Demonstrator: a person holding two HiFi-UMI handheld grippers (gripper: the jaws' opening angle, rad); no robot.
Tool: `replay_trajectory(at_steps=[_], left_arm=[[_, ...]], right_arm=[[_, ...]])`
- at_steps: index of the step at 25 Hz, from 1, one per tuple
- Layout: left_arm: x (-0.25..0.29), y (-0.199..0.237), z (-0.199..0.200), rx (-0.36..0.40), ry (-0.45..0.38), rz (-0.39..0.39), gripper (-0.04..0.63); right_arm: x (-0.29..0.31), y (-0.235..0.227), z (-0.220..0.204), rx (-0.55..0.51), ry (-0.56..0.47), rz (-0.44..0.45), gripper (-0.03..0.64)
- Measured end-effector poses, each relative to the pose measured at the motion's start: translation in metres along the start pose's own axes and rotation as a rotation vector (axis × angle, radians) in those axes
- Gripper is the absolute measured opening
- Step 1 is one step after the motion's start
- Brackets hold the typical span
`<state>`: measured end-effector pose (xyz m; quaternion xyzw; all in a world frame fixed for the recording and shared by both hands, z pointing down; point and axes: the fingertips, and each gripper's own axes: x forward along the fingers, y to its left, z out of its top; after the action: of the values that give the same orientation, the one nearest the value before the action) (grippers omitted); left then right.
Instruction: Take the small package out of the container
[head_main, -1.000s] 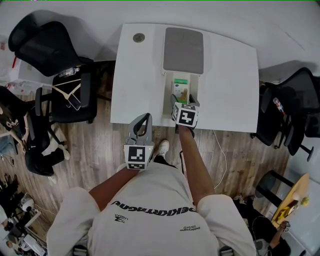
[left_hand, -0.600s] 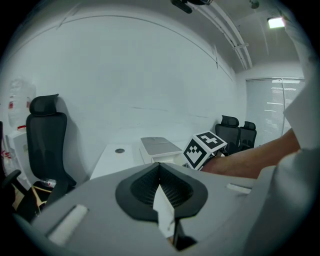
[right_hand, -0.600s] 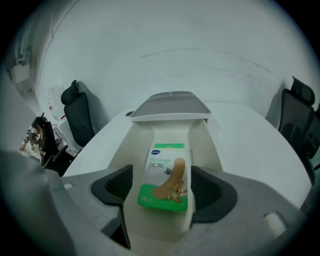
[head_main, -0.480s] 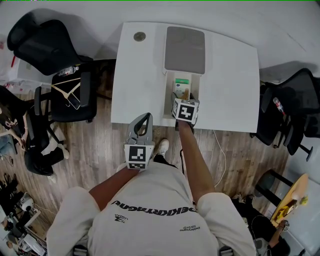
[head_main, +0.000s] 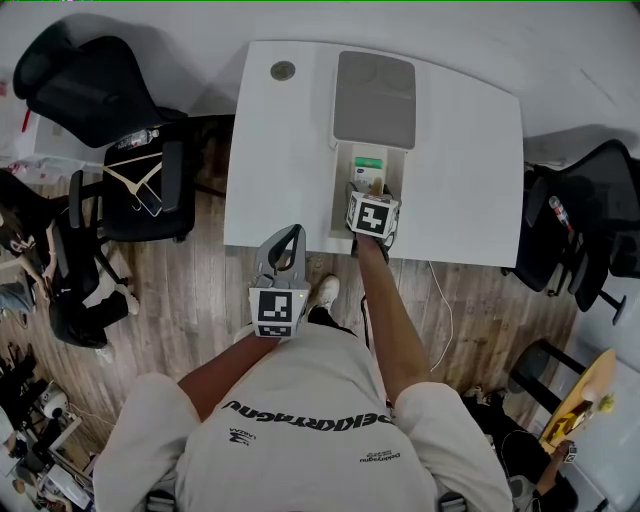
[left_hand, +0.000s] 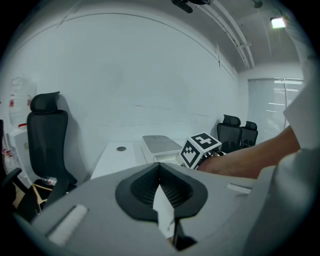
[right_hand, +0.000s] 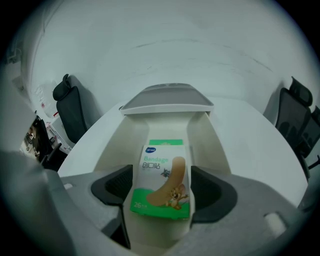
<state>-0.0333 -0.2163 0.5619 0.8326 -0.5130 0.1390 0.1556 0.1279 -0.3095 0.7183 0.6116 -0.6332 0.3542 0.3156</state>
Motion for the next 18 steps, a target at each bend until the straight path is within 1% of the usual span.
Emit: replay_trajectory(at_steps=[5, 10, 18], left_arm=[[0.001, -0.001, 0.001, -0.005, 0.0, 0.001, -0.003], [0.003, 0.004, -0.001, -0.006, 0.003, 0.008, -0.003], [0.007, 0.006, -0.001, -0.018, 0.011, 0.012, -0.003]], right_arm=[[0.0, -0.004, -0.001, 0.009, 0.022, -0.022, 0.35], [0.014, 0.0, -0.002, -0.023, 0.033, -0.004, 0.35], [0.015, -0.002, -0.004, -0.015, 0.071, -0.016, 0.35]])
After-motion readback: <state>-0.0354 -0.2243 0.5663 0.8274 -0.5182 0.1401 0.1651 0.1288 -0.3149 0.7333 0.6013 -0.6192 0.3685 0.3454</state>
